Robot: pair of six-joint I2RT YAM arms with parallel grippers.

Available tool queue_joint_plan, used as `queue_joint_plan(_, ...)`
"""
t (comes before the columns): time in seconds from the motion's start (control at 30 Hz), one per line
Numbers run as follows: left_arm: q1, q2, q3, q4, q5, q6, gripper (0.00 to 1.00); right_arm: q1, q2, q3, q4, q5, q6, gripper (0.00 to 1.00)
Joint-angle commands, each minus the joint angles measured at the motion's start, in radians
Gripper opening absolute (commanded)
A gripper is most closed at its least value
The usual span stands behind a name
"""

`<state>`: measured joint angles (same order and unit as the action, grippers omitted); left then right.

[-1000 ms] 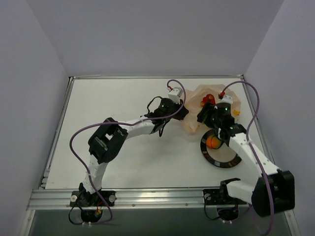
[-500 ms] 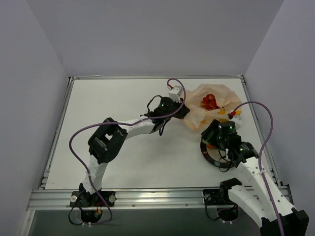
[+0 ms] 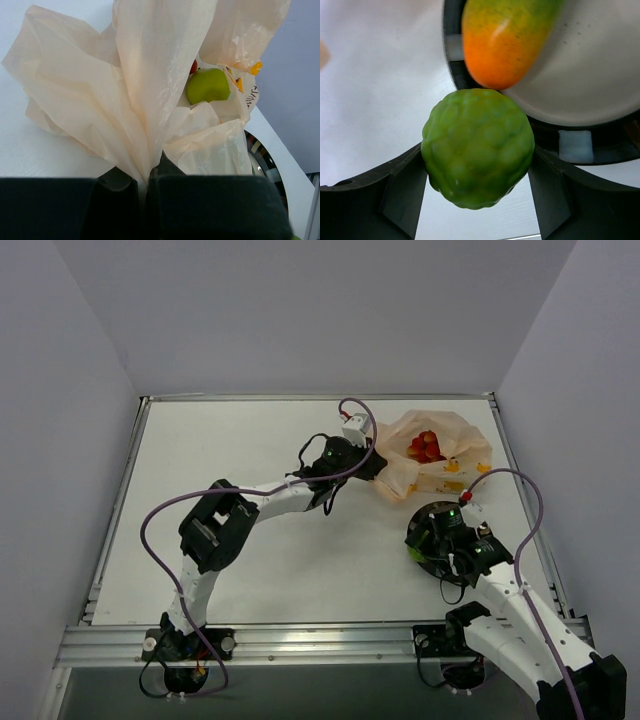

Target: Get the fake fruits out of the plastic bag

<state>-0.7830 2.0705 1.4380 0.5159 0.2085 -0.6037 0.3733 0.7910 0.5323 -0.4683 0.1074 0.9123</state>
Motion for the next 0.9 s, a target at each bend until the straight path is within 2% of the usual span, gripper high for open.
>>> queue_joint_plan(0.0, 0.011, -0.010, 0.062, 0.068, 0.014, -0.016, 0.03, 0.007, -0.006, -0.020, -0.033, 0.084, 0.068, 0.62)
queue_joint_plan(0.13, 0.011, 0.002, 0.075, 0.075, 0.020, -0.019, 0.02, 0.007, 0.045, -0.025, -0.033, 0.101, 0.076, 0.70)
queue_joint_plan(0.27, 0.011, 0.005, 0.078, 0.078, 0.020, -0.013, 0.02, 0.007, 0.082, -0.009, -0.033, 0.152, 0.060, 0.97)
queue_joint_plan(0.37, 0.011, 0.005, 0.082, 0.065, 0.019, -0.002, 0.04, 0.007, 0.082, -0.003, -0.033, 0.156, 0.051, 1.00)
queue_joint_plan(0.47, 0.011, 0.002, 0.079, 0.061, 0.014, 0.002, 0.10, 0.009, 0.045, 0.026, -0.041, 0.149, 0.016, 1.00)
queue_joint_plan(0.5, 0.011, -0.001, 0.078, 0.058, 0.015, 0.004, 0.15, 0.009, 0.031, 0.064, -0.041, 0.144, 0.001, 0.99)
queue_joint_plan(0.57, 0.011, -0.006, 0.073, 0.053, 0.012, 0.008, 0.24, 0.010, 0.002, 0.142, -0.047, 0.150, -0.038, 0.90)
queue_joint_plan(0.6, 0.011, -0.007, 0.071, 0.052, 0.014, 0.009, 0.32, 0.010, -0.004, 0.168, -0.040, 0.155, -0.056, 0.86)
queue_joint_plan(0.63, 0.011, -0.007, 0.071, 0.049, 0.012, 0.009, 0.36, 0.012, -0.003, 0.196, -0.035, 0.164, -0.097, 0.70)
queue_joint_plan(0.7, 0.011, -0.004, 0.078, 0.035, 0.017, 0.009, 0.47, 0.012, 0.031, 0.265, -0.012, 0.196, -0.153, 0.52)
queue_joint_plan(0.73, 0.011, -0.004, 0.081, 0.027, 0.022, 0.016, 0.57, 0.010, 0.049, 0.287, -0.003, 0.202, -0.173, 0.44)
queue_joint_plan(0.77, 0.011, -0.004, 0.084, 0.016, 0.019, 0.021, 0.63, 0.010, 0.083, 0.303, 0.014, 0.192, -0.215, 0.37)
queue_joint_plan(0.87, 0.013, 0.000, 0.111, -0.042, 0.014, 0.042, 0.77, 0.010, 0.152, 0.342, 0.115, 0.183, -0.268, 0.31)
